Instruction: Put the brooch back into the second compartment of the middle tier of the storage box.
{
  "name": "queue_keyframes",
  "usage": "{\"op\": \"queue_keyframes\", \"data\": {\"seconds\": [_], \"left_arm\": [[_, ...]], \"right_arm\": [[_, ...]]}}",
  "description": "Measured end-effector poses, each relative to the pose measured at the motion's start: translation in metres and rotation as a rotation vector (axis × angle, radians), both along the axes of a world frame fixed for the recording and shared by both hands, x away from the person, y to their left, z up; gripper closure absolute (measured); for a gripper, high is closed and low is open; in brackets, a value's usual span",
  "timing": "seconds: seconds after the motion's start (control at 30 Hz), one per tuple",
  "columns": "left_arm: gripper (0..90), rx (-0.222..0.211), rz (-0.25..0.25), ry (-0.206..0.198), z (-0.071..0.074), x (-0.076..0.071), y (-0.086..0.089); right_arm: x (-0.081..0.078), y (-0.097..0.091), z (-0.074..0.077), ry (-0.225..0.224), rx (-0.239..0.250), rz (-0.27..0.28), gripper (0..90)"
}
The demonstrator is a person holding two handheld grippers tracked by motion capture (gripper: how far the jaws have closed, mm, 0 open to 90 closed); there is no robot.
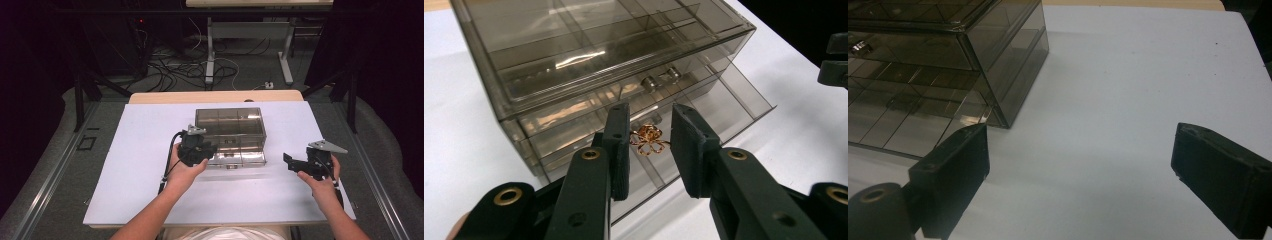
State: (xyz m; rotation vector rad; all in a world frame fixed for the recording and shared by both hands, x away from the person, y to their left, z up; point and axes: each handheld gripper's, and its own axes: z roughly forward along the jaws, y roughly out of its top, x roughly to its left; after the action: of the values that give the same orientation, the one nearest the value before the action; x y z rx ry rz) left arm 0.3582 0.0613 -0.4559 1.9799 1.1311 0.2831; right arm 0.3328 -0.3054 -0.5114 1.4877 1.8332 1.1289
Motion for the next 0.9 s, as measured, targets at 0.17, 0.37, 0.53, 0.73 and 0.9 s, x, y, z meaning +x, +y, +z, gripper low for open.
{"op": "queue_keyframes", "data": {"seconds": [0.17, 0.37, 0.53, 0.73, 0.9], "left_arm": [[69.6, -0.001, -0.005, 0.003, -0.001, 0.002, -0.008], [69.5, -0.003, -0.013, 0.010, -0.003, 0.004, -0.016], [69.6, 0.003, -0.023, 0.022, -0.007, 0.007, -0.024], [69.6, 0.016, -0.037, 0.032, -0.013, 0.008, -0.035], [69.6, 0.022, -0.045, 0.039, -0.017, 0.010, -0.041]], "right_arm": [[0.000, 0.000, 0.000, -0.001, -0.001, 0.001, 8.1], [0.000, 0.000, 0.000, -0.001, -0.002, 0.001, 8.0], [0.000, 0.000, 0.000, 0.002, 0.002, -0.001, 8.1], [0.000, 0.000, 0.000, -0.005, 0.004, -0.005, 8.1], [0.000, -0.001, 0.000, -0.003, 0.002, 0.003, 8.1]]}}
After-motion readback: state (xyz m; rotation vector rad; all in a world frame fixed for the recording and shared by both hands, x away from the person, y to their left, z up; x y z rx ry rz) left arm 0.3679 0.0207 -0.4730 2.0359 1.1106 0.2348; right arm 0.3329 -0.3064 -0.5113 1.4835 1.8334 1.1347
